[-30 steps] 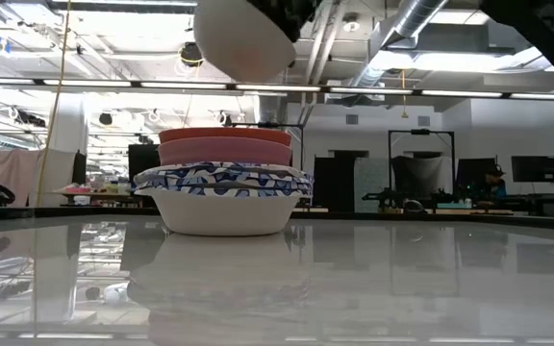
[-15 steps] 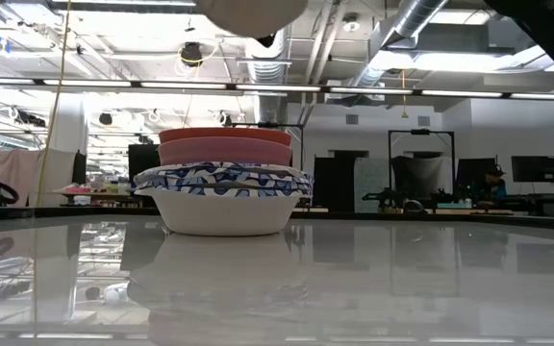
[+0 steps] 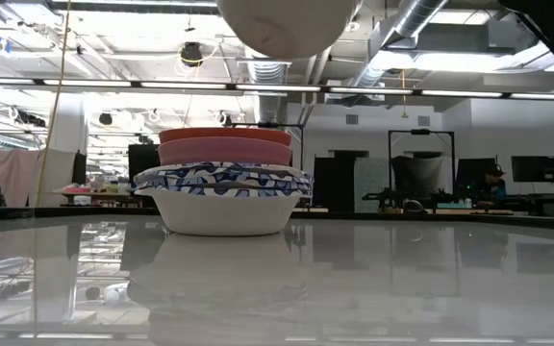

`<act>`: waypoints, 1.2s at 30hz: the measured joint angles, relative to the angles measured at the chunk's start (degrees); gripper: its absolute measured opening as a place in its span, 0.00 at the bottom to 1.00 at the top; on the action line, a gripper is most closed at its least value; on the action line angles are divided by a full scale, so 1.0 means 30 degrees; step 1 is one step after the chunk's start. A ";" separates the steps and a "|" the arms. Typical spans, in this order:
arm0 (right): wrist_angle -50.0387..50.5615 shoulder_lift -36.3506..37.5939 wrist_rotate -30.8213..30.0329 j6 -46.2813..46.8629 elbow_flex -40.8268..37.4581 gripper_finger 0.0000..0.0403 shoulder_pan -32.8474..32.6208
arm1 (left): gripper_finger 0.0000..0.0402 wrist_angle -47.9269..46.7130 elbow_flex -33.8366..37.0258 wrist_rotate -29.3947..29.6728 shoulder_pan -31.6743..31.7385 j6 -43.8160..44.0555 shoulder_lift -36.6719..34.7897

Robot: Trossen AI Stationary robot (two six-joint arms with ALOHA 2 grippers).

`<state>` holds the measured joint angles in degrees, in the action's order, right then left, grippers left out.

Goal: Nest bowls inside each other by size order
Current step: Stack the white bowl on top of the orange bowl

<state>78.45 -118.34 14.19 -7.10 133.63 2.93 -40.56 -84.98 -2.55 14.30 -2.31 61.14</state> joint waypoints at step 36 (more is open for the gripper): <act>-0.4661 -0.2547 0.2717 -0.2547 -0.0017 0.01 0.2677 | 0.45 0.0775 0.1471 1.3503 -0.7740 0.2371 -0.0415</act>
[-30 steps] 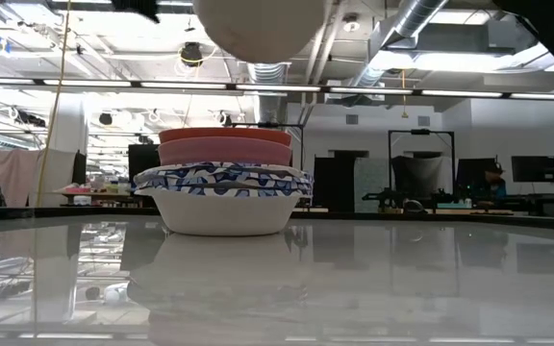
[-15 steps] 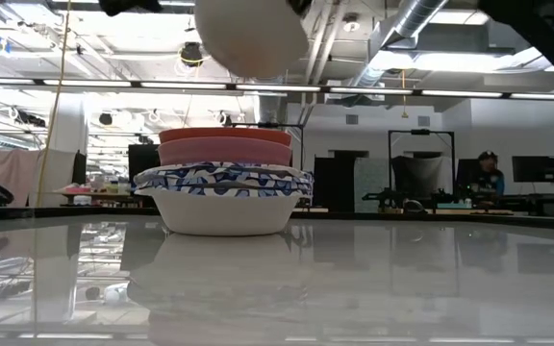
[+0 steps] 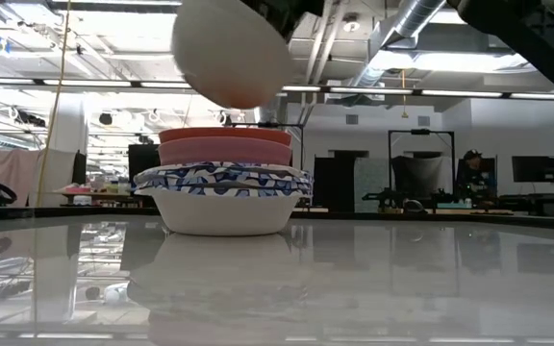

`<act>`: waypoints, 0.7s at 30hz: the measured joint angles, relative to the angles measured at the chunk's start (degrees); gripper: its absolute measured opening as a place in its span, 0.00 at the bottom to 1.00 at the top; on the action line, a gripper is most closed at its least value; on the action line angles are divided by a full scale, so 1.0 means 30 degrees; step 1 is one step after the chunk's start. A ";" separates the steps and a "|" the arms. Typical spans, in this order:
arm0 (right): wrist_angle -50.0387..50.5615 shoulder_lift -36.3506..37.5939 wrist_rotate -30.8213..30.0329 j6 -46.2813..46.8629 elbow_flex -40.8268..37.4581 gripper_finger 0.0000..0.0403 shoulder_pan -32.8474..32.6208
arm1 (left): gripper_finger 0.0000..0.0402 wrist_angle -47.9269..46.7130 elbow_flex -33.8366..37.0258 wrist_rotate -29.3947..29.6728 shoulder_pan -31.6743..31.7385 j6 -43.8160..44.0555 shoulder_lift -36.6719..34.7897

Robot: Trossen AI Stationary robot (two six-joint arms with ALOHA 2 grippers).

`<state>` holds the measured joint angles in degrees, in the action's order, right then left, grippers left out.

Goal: Nest bowls inside each other by size order
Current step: Stack the white bowl on top of the orange bowl

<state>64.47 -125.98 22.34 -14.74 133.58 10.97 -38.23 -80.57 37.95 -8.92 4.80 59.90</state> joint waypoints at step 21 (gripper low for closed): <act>0.0851 -0.1469 -0.5562 0.2709 0.0006 0.01 -0.1744 | 0.45 -1.0819 -0.6137 -1.0881 1.0445 -0.5157 0.5874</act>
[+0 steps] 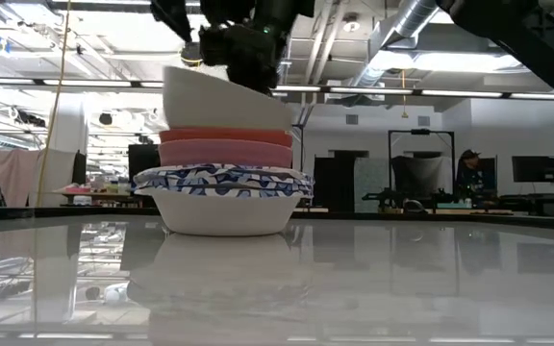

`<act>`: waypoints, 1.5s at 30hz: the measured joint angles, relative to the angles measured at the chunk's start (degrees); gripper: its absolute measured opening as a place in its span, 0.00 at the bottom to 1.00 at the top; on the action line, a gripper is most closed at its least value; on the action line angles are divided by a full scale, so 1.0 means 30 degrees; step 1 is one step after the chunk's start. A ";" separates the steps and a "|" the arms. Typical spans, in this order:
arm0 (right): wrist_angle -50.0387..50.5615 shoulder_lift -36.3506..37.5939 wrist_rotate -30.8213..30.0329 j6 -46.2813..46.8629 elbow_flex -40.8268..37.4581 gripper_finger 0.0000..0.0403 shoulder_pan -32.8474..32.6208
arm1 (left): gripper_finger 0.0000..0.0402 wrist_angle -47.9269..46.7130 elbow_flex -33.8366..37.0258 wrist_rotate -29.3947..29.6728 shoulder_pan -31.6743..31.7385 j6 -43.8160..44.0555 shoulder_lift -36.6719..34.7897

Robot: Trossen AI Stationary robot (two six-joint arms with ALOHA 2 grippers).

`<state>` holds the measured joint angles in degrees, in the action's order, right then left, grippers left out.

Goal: Nest bowls inside each other by size order
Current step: Stack the white bowl on top of the orange bowl

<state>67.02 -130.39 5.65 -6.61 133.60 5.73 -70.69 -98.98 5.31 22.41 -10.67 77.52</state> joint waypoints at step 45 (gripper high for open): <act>0.3557 -0.0071 0.0130 0.0714 0.0016 0.22 0.0905 | 0.45 0.7537 1.7529 -0.0869 -0.2345 0.9057 -0.4490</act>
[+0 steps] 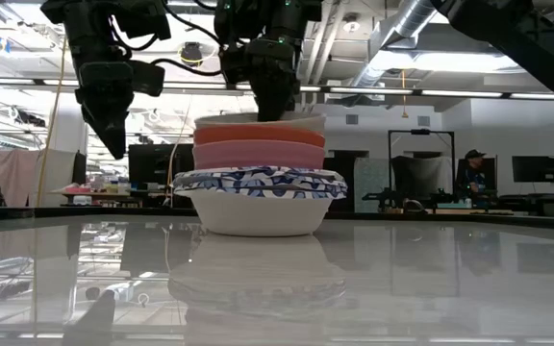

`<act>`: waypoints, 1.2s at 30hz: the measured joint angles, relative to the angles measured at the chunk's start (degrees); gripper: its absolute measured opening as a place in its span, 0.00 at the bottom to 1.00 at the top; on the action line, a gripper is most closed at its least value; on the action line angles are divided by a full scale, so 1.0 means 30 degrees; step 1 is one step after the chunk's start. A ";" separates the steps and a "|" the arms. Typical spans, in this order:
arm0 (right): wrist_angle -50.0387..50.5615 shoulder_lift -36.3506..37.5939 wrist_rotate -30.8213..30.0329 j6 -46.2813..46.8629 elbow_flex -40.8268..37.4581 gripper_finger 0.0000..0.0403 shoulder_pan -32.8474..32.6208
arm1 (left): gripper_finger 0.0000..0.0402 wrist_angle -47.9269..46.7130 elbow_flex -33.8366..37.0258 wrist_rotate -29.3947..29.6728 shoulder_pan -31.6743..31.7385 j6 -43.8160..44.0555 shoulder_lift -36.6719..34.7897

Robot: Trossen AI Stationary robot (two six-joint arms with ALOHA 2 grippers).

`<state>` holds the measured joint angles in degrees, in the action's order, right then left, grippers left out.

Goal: Nest bowls inside each other by size order
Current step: Stack the white bowl on top of the orange bowl, then return to Home Position

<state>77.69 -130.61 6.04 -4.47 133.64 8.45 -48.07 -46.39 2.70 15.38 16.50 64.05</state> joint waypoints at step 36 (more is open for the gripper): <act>-0.3940 0.6716 0.6524 -0.0680 0.0372 0.40 0.1754 | 0.46 1.1828 -0.0064 -0.1823 0.1542 -0.0857 -0.9612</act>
<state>65.87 -110.46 25.61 -6.51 134.76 13.71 -12.59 -46.58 -2.76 20.00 13.93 35.22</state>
